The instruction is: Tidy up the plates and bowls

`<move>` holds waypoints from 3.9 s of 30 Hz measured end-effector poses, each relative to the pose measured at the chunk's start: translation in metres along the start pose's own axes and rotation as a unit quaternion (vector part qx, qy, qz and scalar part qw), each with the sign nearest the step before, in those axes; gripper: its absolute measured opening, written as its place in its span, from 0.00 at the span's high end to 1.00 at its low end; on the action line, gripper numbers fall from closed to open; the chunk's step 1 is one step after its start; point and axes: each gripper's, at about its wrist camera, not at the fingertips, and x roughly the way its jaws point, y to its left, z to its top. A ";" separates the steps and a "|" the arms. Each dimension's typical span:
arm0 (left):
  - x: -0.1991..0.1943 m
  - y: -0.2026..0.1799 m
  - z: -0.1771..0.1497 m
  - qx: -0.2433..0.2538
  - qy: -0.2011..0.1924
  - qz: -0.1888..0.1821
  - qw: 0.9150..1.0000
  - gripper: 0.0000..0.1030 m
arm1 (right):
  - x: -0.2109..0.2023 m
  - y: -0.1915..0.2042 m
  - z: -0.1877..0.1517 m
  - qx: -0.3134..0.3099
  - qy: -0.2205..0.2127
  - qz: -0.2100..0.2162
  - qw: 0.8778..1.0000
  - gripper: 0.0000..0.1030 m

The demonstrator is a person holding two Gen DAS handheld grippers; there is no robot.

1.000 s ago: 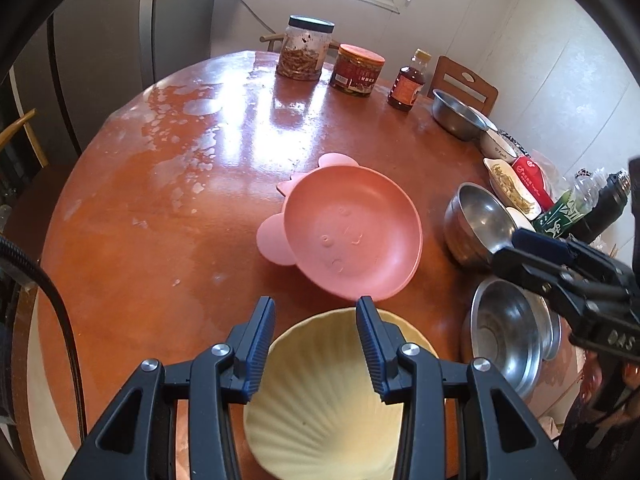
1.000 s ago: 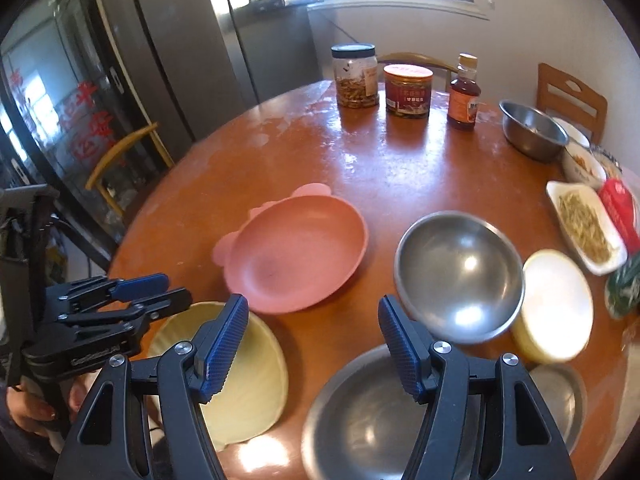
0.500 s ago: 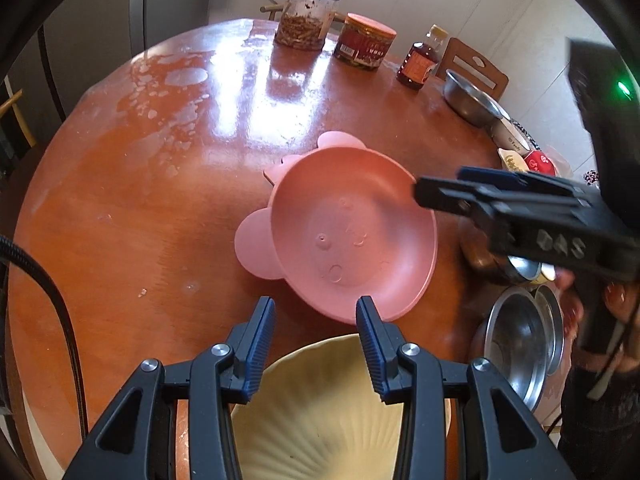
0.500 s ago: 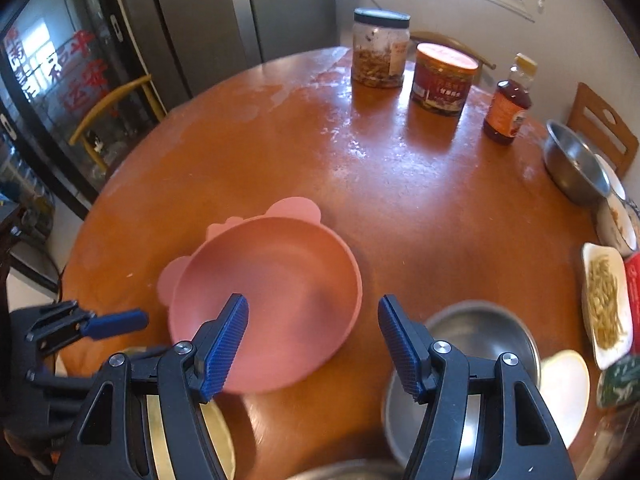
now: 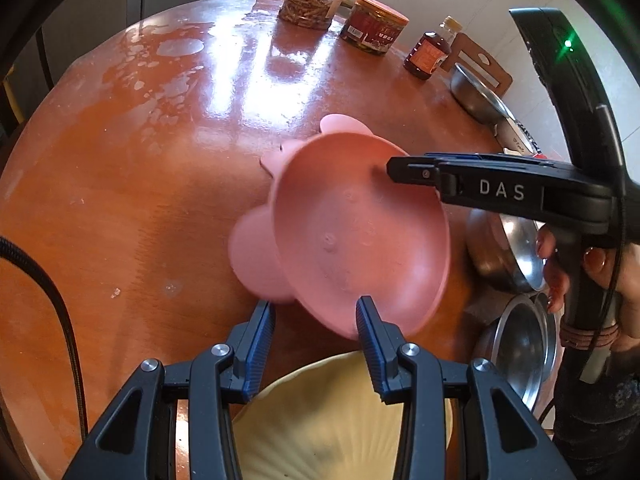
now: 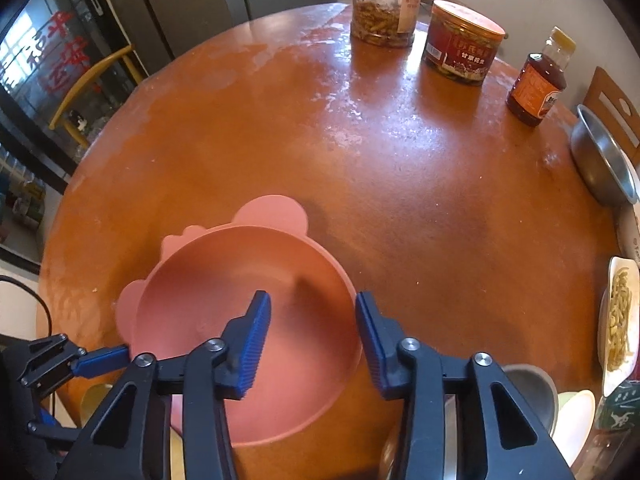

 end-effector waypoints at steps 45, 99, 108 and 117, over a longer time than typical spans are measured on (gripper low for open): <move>-0.083 0.030 -0.011 -0.017 -0.101 0.009 0.995 0.84 | -0.086 0.015 -0.049 0.058 -0.104 0.100 0.988 0.87; -0.065 0.009 -0.098 0.024 -0.067 0.056 0.996 0.84 | -0.065 0.049 -0.168 0.030 -0.087 0.075 0.993 0.84; -0.061 0.006 -0.100 0.033 -0.057 0.064 0.996 0.84 | -0.065 0.047 -0.170 0.032 -0.080 0.076 0.993 0.84; -0.061 0.005 -0.104 0.039 -0.060 0.071 0.995 0.84 | -0.061 0.049 -0.171 0.031 -0.081 0.073 0.994 0.82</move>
